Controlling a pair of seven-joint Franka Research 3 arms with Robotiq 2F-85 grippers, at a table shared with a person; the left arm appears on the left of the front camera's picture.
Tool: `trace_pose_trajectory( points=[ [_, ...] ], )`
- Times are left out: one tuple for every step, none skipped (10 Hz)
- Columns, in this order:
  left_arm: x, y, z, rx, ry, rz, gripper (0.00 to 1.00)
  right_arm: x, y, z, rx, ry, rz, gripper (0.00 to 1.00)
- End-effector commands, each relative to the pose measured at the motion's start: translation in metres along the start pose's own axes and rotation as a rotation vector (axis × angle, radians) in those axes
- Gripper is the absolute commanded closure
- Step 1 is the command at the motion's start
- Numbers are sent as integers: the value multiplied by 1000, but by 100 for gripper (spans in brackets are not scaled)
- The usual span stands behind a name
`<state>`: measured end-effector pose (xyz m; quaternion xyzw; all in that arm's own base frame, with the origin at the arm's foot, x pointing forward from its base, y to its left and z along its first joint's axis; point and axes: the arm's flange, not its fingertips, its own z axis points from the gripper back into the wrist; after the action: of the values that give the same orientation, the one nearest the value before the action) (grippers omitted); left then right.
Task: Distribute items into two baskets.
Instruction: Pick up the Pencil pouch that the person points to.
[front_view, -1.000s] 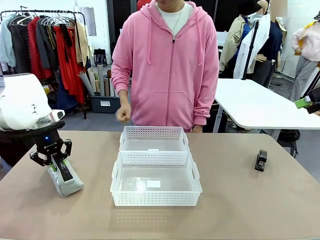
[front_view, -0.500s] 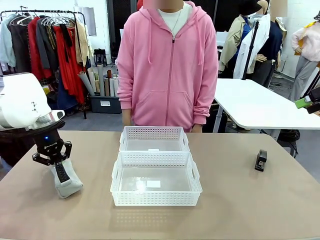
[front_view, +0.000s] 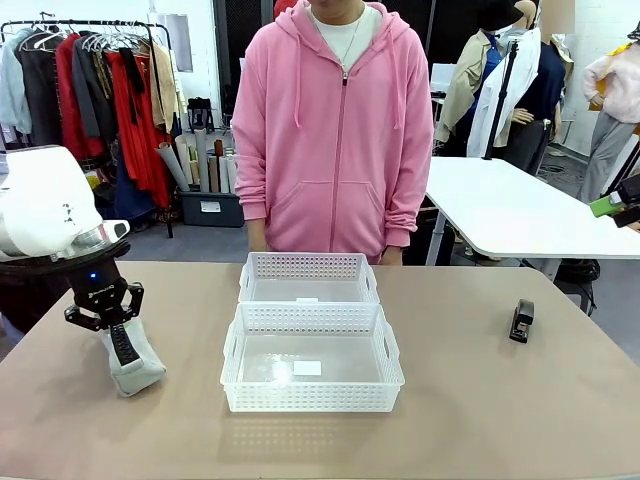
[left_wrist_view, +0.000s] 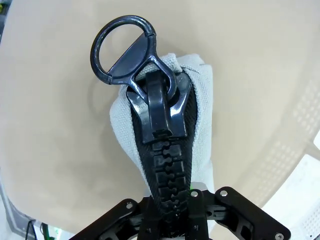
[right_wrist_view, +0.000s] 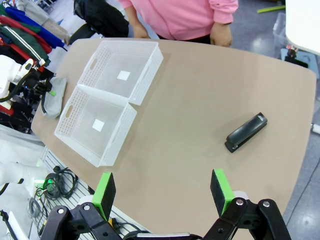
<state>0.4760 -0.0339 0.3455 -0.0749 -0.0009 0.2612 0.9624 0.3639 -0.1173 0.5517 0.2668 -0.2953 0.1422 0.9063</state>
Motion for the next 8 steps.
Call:
trace_pose_trajectory(
  points=[
    [1,1,0,7,-17,6,100,2,1,0,16,-16,1,0],
    [1,1,0,7,-17,6,100,2,1,0,16,-16,1,0],
    [1,1,0,7,-17,6,100,2,1,0,16,-16,1,0],
    [1,1,0,7,-17,6,100,2,1,0,16,-16,1,0],
    [0,0,0,0,0,0,100,2,1,0,16,-16,1,0],
    [-3,-5,19,68,18,-101,100,2,1,0,16,-16,1,0],
    [-4,-12,35,98,74,-203,100,2,1,0,16,-16,1,0],
    [-6,-22,51,150,110,-295,100,2,1,0,16,-16,1,0]
  ],
)
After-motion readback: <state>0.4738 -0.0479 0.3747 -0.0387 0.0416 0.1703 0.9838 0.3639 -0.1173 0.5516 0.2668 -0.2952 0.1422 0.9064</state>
